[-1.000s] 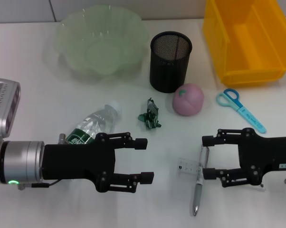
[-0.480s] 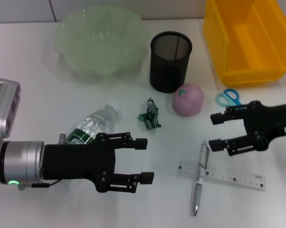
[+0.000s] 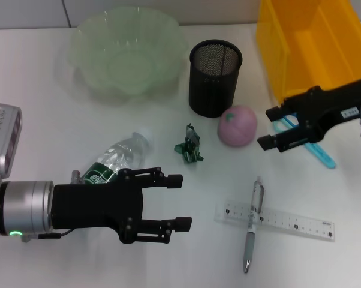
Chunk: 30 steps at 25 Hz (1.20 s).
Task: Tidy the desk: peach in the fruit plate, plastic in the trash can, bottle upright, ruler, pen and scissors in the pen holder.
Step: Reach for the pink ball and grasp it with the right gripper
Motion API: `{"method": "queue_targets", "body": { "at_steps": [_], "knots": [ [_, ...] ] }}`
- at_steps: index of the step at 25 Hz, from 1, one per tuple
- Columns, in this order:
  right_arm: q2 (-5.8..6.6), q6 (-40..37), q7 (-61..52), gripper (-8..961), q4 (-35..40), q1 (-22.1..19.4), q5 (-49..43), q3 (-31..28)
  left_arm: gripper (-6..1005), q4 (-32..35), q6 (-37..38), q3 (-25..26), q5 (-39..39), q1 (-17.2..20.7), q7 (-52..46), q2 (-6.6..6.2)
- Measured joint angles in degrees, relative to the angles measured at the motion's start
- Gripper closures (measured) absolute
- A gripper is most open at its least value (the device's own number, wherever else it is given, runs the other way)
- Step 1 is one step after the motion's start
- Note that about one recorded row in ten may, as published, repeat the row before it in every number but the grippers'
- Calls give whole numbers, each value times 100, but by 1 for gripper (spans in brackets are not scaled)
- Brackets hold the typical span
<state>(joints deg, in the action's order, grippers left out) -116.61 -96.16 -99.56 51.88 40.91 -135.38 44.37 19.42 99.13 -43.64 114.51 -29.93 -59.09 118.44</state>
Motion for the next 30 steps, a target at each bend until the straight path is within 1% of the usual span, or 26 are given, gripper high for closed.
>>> {"method": "queue_targets", "body": {
  "at_steps": [3, 4, 5, 7, 9, 10, 11, 14, 15, 18, 19, 22, 25, 30],
  "knots": [
    [-22, 302, -227, 178, 57, 141, -180, 278, 202, -4, -4, 9, -10, 23, 39, 5],
    [-32, 544, -374, 178, 68, 191, -232, 517, 202, -7, -8, 13, -13, 32, 51, 10],
    [-32, 544, -374, 178, 68, 191, -232, 517, 202, -9, -8, 15, -15, 34, 54, 12],
    [-61, 782, -487, 178, 72, 234, -293, 773, 202, -23, -9, 21, -20, 34, 74, 15],
    [-132, 1090, -558, 178, 84, 262, -417, 1010, 202, -50, -9, 51, -33, 38, 123, 19],
    [-132, 1090, -558, 178, 84, 262, -417, 1010, 202, -50, -9, 51, -33, 38, 123, 19],
    [-173, 1196, -572, 178, 100, 262, -460, 1081, 202, -53, -9, 66, -38, 39, 132, 22],
    [-246, 1509, -601, 178, 142, 247, -580, 1302, 202, -59, -9, 100, -42, 43, 132, 23],
    [-246, 1509, -601, 178, 142, 247, -580, 1302, 202, -59, -9, 100, -42, 43, 132, 23],
    [-261, 1787, -611, 178, 105, 220, -575, 1540, 202, -62, -9, 107, -71, 43, 132, 22],
    [-274, 1981, -611, 178, 23, 209, -563, 1698, 202, -67, -9, 109, -100, 42, 132, 20],
    [-278, 2144, -610, 178, -85, 207, -528, 1848, 202, -69, -9, 110, -111, 41, 132, 21],
    [-289, 2502, -594, 178, -247, 206, -370, 2157, 202, -70, -8, 110, -114, 40, 128, 21],
    [-296, 2789, -587, 178, -380, 206, -306, 2324, 202, -70, -8, 110, -114, 39, 114, 20]
  ]
}}
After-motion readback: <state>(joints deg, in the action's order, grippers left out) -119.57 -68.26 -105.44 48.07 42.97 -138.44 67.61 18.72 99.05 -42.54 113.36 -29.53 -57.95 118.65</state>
